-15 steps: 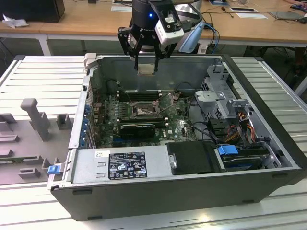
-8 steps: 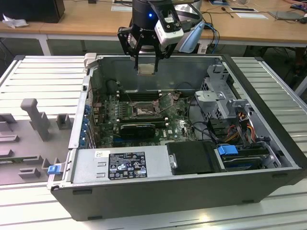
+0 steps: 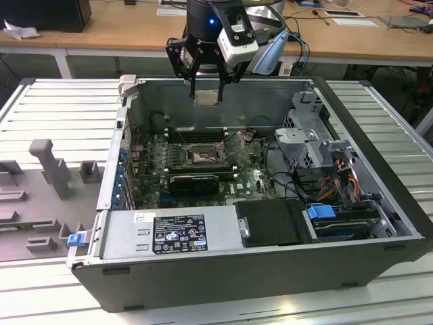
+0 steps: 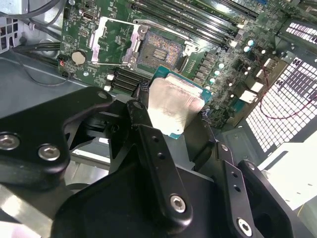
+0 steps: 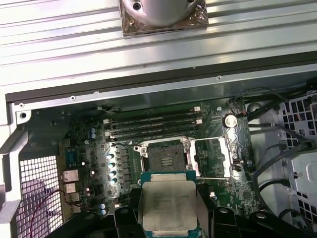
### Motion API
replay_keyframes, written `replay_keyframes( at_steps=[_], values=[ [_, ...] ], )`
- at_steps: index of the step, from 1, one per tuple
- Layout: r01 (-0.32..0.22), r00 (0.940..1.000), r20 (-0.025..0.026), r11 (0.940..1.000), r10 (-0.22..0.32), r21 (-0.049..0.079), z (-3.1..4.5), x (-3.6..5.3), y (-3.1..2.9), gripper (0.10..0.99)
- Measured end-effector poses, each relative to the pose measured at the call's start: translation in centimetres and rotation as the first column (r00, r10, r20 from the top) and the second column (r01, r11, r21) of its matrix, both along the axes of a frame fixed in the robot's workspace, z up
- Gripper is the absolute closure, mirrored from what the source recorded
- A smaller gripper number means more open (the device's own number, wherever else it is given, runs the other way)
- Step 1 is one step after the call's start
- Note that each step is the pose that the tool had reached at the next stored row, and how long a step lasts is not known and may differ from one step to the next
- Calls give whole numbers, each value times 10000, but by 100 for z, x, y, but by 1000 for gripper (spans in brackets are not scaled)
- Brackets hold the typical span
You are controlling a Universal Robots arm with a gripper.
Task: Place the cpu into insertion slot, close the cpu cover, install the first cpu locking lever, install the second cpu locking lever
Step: 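Place the cpu into insertion slot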
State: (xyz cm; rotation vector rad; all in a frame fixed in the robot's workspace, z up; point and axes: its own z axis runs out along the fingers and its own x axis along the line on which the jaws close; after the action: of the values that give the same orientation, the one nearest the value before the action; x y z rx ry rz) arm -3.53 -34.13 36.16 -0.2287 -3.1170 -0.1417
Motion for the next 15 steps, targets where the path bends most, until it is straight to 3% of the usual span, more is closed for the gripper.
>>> replay_keyframes(
  at_steps=[15],
  values=[
    [395,9992,0,9992,-395,0,0,0,0,557]
  ],
)
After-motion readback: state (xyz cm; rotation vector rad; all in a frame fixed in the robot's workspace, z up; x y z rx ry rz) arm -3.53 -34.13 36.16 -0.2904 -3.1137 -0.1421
